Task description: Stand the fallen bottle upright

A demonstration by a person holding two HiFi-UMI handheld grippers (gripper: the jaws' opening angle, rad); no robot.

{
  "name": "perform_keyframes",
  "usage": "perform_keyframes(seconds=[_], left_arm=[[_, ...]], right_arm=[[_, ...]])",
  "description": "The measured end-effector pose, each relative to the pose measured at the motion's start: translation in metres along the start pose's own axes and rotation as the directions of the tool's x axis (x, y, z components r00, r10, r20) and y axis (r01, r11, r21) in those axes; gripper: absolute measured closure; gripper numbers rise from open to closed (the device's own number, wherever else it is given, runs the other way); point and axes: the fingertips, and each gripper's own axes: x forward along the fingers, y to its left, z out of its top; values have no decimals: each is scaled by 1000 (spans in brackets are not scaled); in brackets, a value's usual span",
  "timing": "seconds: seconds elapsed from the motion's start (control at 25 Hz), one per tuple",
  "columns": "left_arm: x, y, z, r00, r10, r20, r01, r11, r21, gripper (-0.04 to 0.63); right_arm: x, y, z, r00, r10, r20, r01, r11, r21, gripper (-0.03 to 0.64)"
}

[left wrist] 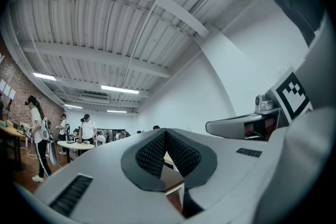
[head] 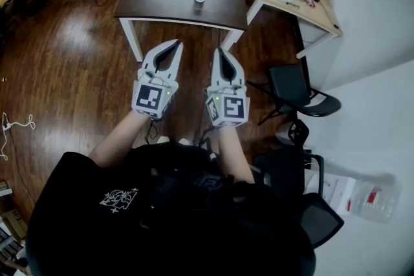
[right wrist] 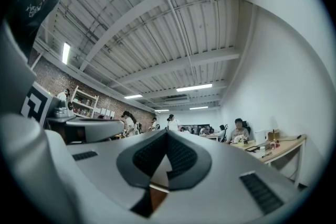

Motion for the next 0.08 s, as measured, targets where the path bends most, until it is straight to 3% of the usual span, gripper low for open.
perform_keyframes(seconds=[0.08], left_arm=[[1, 1, -1, 1000, -3, 3, 3, 1000, 2, 599]], right_arm=[[1, 0, -1, 1000, -2, 2, 2, 1000, -5, 597]])
